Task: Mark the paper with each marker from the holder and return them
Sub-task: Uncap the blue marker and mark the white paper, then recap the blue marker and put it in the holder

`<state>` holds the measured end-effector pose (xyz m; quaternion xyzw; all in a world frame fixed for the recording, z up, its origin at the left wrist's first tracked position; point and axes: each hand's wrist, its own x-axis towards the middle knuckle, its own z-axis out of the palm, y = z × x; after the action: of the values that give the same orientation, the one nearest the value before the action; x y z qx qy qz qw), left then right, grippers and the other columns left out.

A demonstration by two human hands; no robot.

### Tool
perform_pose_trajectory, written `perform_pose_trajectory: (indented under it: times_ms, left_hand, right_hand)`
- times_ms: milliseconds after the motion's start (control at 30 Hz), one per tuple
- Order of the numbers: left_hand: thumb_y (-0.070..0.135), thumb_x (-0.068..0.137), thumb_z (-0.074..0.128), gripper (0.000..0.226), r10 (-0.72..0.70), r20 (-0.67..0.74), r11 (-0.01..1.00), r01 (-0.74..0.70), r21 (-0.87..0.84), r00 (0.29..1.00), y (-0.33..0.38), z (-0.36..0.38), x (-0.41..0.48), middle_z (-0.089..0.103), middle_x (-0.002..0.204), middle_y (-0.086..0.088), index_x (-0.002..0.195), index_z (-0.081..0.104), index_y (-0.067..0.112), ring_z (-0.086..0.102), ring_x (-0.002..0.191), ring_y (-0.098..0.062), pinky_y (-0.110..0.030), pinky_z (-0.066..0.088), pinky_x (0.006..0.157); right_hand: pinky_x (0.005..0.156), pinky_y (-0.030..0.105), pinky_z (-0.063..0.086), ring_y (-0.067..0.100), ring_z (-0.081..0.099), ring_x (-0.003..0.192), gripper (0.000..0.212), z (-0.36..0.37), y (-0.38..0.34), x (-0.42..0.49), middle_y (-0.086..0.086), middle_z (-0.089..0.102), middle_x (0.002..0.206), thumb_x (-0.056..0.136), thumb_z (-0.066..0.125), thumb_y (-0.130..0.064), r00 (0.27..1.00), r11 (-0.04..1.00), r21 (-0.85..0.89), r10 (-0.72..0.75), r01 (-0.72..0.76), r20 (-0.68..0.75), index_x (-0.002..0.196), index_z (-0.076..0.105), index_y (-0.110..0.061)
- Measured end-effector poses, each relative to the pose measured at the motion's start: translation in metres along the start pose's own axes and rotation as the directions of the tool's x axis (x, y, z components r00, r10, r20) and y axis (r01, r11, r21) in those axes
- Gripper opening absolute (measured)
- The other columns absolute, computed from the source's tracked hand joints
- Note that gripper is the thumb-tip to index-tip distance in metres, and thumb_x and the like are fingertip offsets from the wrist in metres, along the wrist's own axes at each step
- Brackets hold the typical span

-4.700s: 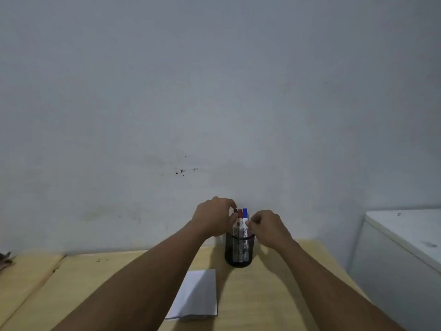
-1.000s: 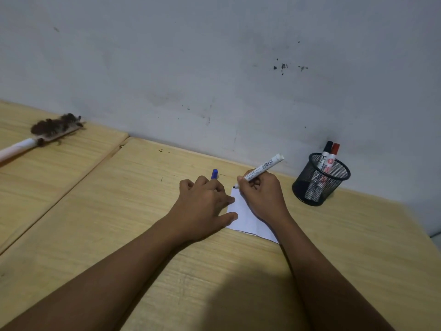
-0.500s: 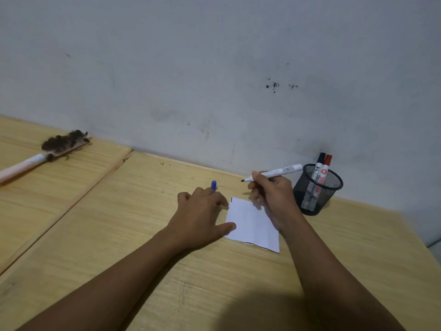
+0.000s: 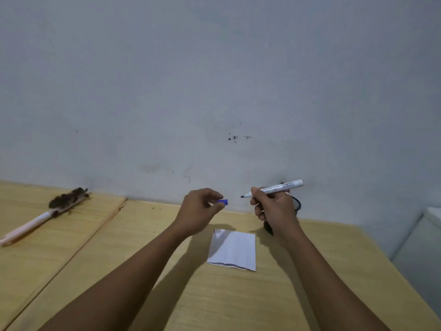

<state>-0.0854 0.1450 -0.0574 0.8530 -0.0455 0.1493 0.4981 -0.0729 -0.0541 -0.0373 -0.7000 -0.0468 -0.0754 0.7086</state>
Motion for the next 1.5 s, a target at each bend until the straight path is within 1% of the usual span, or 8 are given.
perform_pose_trajectory:
  times_ms: [133,367,567,733,900,1233,1400,1500]
  left_hand:
    - [0.015,0.085,0.074,0.018,0.090,0.040,0.971,-0.079,-0.224,0.995,0.061,-0.001,-0.020,0.076,0.089,0.003,0.103,0.076,0.014,0.066,0.069,0.001,-0.011,0.049,0.063]
    - [0.014,0.084,0.076,0.018,0.160,0.027,0.947,-0.146,-0.288,0.987,0.114,0.009,-0.039,0.078,0.090,-0.002,0.102,0.077,0.012,0.067,0.070,-0.001,-0.017,0.054,0.067]
    - [0.017,0.084,0.076,0.014,0.189,0.007,0.942,-0.180,-0.285,0.982,0.145,0.025,-0.048,0.077,0.088,-0.001,0.098,0.078,0.016,0.065,0.071,-0.006,-0.017,0.051,0.064]
    - [0.022,0.084,0.076,0.012,0.211,0.020,0.941,-0.197,-0.275,0.977,0.157,0.037,-0.048,0.076,0.083,0.004,0.095,0.078,0.017,0.065,0.069,-0.001,-0.022,0.050,0.067]
    - [0.019,0.084,0.076,0.008,0.207,0.039,0.935,-0.186,-0.302,0.978,0.162,0.046,-0.046,0.076,0.077,0.002,0.091,0.079,0.016,0.061,0.060,0.001,-0.026,0.052,0.066]
    - [0.020,0.083,0.077,0.005,0.187,0.061,0.946,-0.163,-0.282,0.980,0.156,0.062,-0.036,0.077,0.080,-0.002,0.088,0.079,0.018,0.062,0.061,-0.001,-0.028,0.053,0.069]
    - [0.016,0.084,0.075,0.012,0.219,0.137,0.949,-0.179,-0.259,0.966,0.148,0.069,-0.028,0.076,0.083,0.000,0.096,0.078,0.014,0.061,0.063,-0.001,-0.023,0.049,0.068]
    - [0.014,0.082,0.077,0.014,0.300,0.138,0.945,-0.274,-0.181,0.944,0.144,0.075,-0.024,0.075,0.082,0.004,0.096,0.078,0.016,0.060,0.067,-0.002,-0.014,0.046,0.063]
  right_hand:
    - [0.044,0.024,0.037,0.012,0.048,0.046,0.021,-0.007,-0.033,-0.020,0.004,0.065,0.066,0.092,0.069,-0.021,0.998,0.998,0.051,-0.036,0.039,-0.051,0.090,0.071,0.000]
    - [0.046,0.021,0.042,0.013,0.050,0.050,0.015,-0.040,-0.077,-0.054,0.005,0.063,0.064,0.093,0.069,-0.020,0.990,0.990,0.042,-0.133,0.135,-0.043,0.084,0.070,-0.007]
    - [0.049,0.024,0.042,0.015,0.050,0.052,0.019,-0.070,-0.093,-0.071,0.004,0.059,0.060,0.091,0.070,-0.016,0.972,0.974,0.001,-0.227,0.227,-0.056,0.089,0.068,0.003]
    - [0.047,0.021,0.043,0.013,0.051,0.051,0.019,-0.090,-0.101,-0.077,0.010,0.058,0.064,0.090,0.071,-0.012,0.958,0.960,0.002,-0.281,0.281,-0.055,0.091,0.066,0.005]
    - [0.047,0.021,0.043,0.014,0.051,0.051,0.017,-0.103,-0.099,-0.074,0.010,0.059,0.064,0.088,0.073,-0.012,0.961,0.961,0.010,-0.274,0.275,-0.042,0.093,0.066,0.003]
    - [0.049,0.027,0.040,0.019,0.047,0.056,0.007,-0.116,-0.082,-0.061,0.003,0.060,0.060,0.089,0.072,-0.009,0.969,0.969,0.023,-0.245,0.246,-0.030,0.090,0.068,-0.003]
    - [0.052,0.028,0.039,0.017,0.047,0.054,0.004,-0.120,-0.074,-0.053,0.001,0.057,0.057,0.088,0.071,-0.007,0.977,0.976,0.036,-0.214,0.214,0.011,0.084,0.071,-0.006]
    - [0.053,0.026,0.038,0.012,0.042,0.052,0.020,-0.117,-0.069,-0.048,-0.005,0.050,0.052,0.092,0.070,-0.017,0.987,0.983,0.098,-0.158,0.157,-0.001,0.084,0.071,0.001]
